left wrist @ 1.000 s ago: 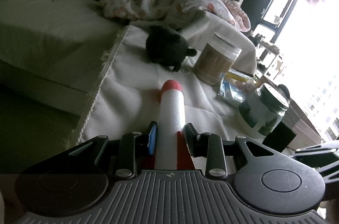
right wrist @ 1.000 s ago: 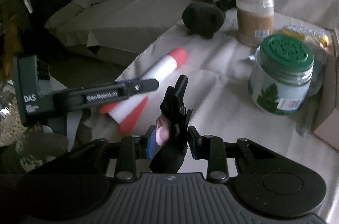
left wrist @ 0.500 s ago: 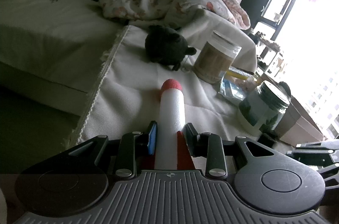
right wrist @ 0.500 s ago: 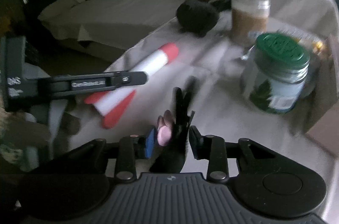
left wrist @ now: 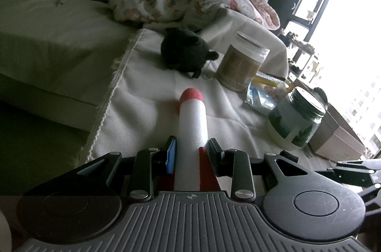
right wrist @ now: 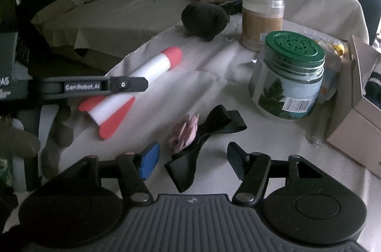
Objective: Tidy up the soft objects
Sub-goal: 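Grasp the pink rose with black ribbon with the right gripper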
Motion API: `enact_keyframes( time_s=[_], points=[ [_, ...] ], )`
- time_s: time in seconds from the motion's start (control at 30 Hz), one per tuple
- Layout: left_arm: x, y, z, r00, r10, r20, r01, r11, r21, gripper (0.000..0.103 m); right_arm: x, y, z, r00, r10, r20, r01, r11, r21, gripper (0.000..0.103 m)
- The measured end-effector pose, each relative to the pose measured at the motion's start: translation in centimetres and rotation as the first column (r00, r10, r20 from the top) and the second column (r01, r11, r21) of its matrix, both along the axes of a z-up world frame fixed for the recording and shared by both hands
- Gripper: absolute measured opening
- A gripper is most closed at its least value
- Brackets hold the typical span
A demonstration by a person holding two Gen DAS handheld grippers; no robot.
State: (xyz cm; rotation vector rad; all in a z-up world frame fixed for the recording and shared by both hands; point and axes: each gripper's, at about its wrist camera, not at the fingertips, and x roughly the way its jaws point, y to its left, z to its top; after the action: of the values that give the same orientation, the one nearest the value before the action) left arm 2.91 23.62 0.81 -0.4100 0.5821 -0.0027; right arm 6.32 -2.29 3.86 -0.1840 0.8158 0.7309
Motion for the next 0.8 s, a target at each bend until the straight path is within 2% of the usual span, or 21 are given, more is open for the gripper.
enact_keyframes(
  time_s=[0.23,0.43,0.6,0.7,0.73,0.8],
  points=[
    [0.0,0.0,0.0,1.000,0.000,-0.001,0.000,1.000,0.004,0.033,0.6,1.4,0.5,1.000,-0.013,0.005,0.013,0.999,0.030,0.063],
    [0.0,0.0,0.0,1.000,0.000,-0.001,0.000,1.000,0.006,0.033,0.7,2.3,0.3,1.000,-0.016,0.023,0.016,1.000,0.012,0.063],
    [0.0,0.0,0.0,1.000,0.000,-0.003,0.000,1.000,0.014,0.033,1.2,2.2,-0.2,0.999,-0.037,0.000,0.037,0.999,0.002,0.063],
    [0.2,-0.7,0.2,1.000,-0.004,-0.013,0.005,0.998,0.067,0.033,1.2,2.0,-0.3,0.999,-0.043,0.001,0.043,0.999,-0.005,0.049],
    [0.3,-1.1,0.4,1.000,-0.008,-0.019,0.010,0.996,0.093,0.033,1.2,2.1,-0.3,0.999,-0.038,0.003,0.038,0.999,-0.014,0.041],
    [0.6,-1.5,0.5,0.999,-0.017,-0.028,0.020,0.991,0.129,0.033,1.0,2.1,0.0,1.000,-0.023,0.006,0.023,0.999,-0.023,0.037]
  ],
)
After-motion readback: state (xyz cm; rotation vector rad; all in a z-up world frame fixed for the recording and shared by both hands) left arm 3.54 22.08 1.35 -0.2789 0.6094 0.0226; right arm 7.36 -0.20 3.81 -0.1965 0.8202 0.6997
